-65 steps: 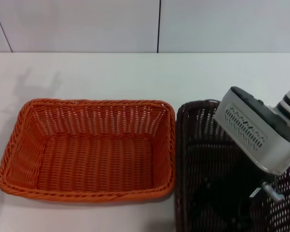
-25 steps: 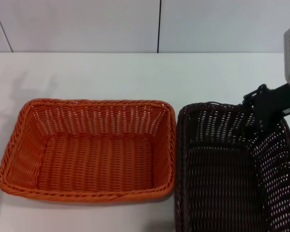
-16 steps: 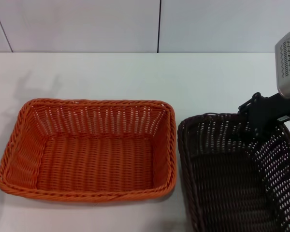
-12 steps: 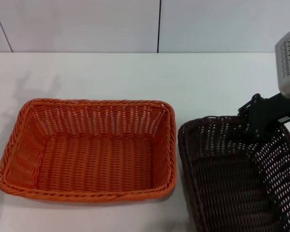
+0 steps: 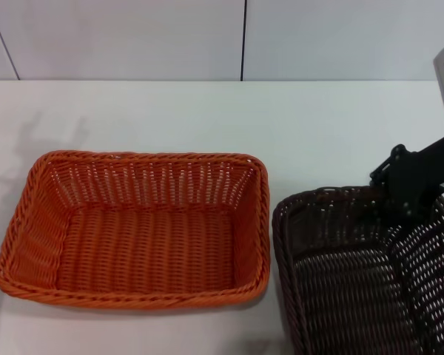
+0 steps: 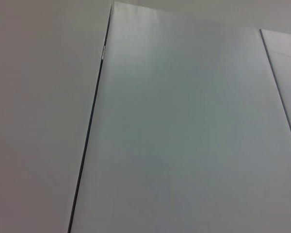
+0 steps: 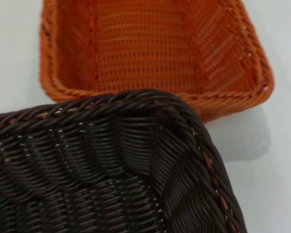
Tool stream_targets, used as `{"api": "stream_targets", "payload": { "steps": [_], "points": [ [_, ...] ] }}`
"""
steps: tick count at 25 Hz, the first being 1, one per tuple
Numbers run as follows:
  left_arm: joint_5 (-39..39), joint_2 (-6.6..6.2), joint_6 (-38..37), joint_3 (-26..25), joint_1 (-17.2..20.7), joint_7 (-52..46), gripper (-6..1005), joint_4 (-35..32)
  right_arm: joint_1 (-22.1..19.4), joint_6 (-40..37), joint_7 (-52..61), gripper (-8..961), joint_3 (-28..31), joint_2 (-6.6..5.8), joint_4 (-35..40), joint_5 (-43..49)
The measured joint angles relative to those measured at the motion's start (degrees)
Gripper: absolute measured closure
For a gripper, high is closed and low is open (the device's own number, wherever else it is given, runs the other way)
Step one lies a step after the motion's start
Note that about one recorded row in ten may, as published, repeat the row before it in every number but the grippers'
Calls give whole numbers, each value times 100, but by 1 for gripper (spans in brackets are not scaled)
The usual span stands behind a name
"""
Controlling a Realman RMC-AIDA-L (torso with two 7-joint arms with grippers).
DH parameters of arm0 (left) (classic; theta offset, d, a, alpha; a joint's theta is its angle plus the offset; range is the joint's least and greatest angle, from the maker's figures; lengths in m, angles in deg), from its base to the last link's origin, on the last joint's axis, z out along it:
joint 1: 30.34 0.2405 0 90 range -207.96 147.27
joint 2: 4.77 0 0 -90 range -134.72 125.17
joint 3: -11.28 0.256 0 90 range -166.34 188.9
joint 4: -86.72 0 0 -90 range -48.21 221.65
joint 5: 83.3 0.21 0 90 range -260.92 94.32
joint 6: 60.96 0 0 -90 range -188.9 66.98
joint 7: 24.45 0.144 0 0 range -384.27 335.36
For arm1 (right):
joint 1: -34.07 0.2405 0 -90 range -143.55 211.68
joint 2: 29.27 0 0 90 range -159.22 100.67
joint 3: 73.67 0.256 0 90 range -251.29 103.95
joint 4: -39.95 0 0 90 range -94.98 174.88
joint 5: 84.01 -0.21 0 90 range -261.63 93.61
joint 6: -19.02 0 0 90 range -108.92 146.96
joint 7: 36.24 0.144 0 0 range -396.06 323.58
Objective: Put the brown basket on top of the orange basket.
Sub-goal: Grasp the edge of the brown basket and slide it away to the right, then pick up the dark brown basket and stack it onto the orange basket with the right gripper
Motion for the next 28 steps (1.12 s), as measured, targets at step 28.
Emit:
{"api": "stream_targets", "payload": {
  "steps": [28],
  "points": [
    [-169,-12,39,39,-315,-59,156,453,-266,702,389,769,227,-14,930,-1657]
  ]
}}
